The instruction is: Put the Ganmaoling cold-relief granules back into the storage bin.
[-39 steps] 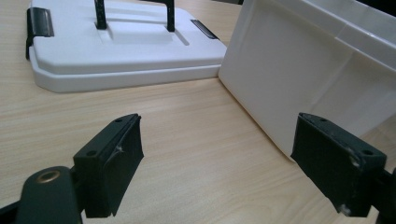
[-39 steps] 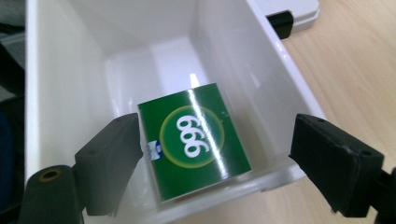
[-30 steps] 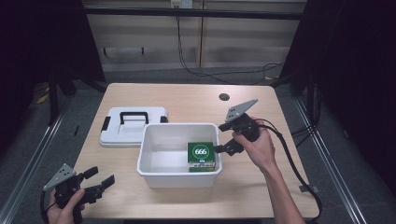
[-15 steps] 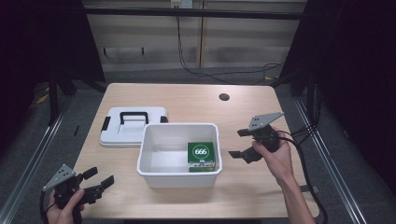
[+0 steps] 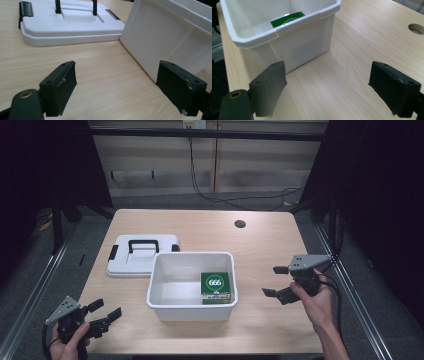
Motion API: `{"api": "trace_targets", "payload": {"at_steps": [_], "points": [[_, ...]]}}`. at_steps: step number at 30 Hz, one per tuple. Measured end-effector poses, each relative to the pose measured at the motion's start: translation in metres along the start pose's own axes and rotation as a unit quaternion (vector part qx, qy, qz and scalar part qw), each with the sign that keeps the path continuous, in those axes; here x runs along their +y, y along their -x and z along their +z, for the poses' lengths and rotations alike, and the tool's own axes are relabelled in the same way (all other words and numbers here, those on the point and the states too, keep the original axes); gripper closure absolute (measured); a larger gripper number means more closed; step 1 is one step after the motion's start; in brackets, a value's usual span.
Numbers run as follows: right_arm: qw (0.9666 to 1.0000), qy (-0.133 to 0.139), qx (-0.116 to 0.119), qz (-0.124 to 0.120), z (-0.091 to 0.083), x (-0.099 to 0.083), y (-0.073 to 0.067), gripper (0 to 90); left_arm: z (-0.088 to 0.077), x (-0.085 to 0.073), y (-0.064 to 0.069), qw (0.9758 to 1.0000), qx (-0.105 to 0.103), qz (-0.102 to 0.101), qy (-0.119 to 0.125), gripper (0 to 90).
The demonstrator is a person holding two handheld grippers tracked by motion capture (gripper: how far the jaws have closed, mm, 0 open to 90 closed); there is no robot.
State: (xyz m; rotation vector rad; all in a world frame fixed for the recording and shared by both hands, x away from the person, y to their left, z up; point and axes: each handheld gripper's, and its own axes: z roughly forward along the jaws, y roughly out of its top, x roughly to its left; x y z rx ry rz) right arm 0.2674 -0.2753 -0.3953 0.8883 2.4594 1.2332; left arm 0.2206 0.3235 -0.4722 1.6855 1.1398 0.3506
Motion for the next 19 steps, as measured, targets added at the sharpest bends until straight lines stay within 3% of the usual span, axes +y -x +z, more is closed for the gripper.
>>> {"api": "trace_targets", "payload": {"at_steps": [8,15,18,19], "points": [[0.9989,0.021,-0.033,0.025,0.0,-0.03,-0.002,13.7,0.0,0.002,0.001,1.0,-0.002,0.004,0.002,15.9],[0.9978,0.003,-0.045,0.048,0.0,-0.052,0.003,13.7,0.001,0.002,0.001,0.9999,-0.009,0.01,0.0,15.9],[0.9955,-0.006,-0.068,0.065,0.003,-0.063,0.009,13.4,0.001,0.001,0.002,0.9999,-0.011,0.008,-0.001,15.9],[0.9934,-0.027,-0.079,0.079,0.008,-0.07,0.013,13.3,0.001,0.001,0.002,0.9999,-0.011,0.008,-0.001,15.9]]}}
